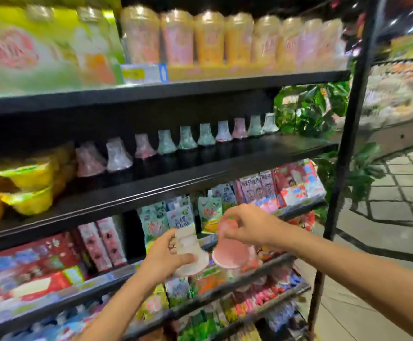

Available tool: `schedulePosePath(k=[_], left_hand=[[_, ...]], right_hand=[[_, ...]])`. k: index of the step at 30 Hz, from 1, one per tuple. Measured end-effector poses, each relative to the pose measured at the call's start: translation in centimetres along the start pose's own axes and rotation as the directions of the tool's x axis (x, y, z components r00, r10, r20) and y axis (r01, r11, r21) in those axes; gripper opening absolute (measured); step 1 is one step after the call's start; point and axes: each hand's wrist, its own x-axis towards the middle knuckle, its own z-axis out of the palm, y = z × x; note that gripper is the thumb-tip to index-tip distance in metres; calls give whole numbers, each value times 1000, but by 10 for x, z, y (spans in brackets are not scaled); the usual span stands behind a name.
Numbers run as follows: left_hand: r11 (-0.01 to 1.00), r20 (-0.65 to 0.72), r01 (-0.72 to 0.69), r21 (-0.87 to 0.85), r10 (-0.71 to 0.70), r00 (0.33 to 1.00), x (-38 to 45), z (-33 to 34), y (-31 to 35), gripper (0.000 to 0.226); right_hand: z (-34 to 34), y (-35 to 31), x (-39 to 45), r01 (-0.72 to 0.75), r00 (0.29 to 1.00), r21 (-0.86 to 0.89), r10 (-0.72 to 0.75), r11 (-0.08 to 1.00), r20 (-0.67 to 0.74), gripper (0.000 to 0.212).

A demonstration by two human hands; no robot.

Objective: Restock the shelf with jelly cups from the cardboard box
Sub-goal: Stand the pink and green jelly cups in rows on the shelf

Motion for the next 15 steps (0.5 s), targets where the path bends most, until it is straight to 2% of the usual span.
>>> schedulePosePath(k=[4, 7, 15], left_hand=[[993, -36, -107, 44, 108, 993, 3, -29, 73, 47], [988, -51, -145, 51, 147, 988, 7, -53, 112, 50], [982, -152, -166, 86, 178, 972, 34, -94, 164, 51]], right_hand=[[-62, -27, 14, 49, 998, -25, -49, 999, -38, 30], [-99, -41, 25, 51, 997, -36, -54, 998, -64, 36], [-157, -57, 59, 84, 981, 17, -80, 996, -179, 40]])
